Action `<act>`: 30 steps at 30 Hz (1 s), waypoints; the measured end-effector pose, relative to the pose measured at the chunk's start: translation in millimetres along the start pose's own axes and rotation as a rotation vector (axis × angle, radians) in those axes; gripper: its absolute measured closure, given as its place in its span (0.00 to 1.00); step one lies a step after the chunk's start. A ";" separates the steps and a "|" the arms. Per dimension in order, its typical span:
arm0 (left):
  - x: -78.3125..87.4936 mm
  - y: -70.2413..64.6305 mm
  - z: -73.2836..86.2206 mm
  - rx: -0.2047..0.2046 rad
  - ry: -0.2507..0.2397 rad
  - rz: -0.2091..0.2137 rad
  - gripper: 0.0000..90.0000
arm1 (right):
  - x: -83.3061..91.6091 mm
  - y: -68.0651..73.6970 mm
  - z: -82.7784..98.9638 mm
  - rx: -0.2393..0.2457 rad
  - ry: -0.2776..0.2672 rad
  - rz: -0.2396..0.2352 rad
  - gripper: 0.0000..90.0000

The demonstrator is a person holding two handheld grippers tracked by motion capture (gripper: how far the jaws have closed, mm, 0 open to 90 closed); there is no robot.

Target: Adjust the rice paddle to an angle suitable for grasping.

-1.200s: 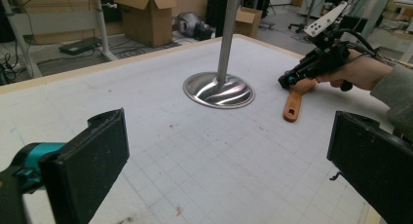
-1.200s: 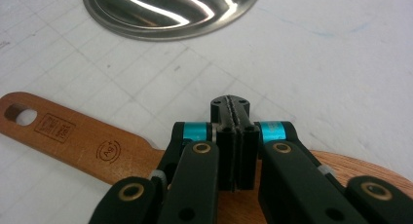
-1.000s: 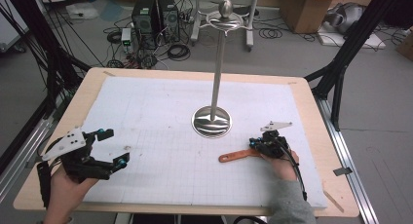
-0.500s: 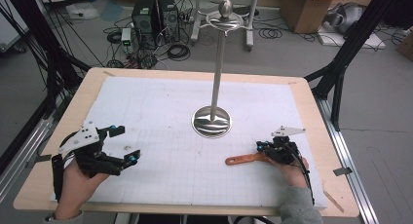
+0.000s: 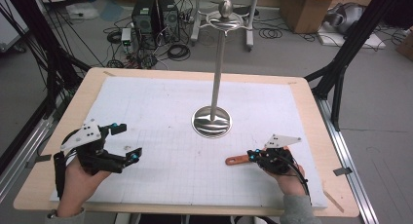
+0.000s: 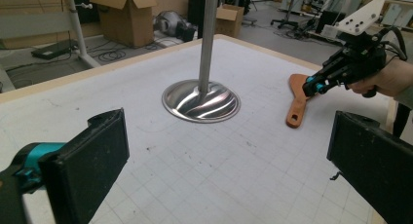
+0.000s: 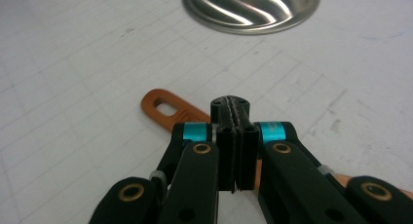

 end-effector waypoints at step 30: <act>2.5 1.1 4.1 -0.002 0.017 -0.017 0.02 | -25.4 6.0 3.0 0.017 0.100 -0.119 1.00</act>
Point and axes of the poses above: each handheld gripper's, and its own axes: x roughly backward along the jaws, z roughly out of its underside, y roughly to its left, the point moved 1 cm from there along -x, roughly forward along the jaws, and after that the axes turned 13 degrees about x, right-handed, at the moved point
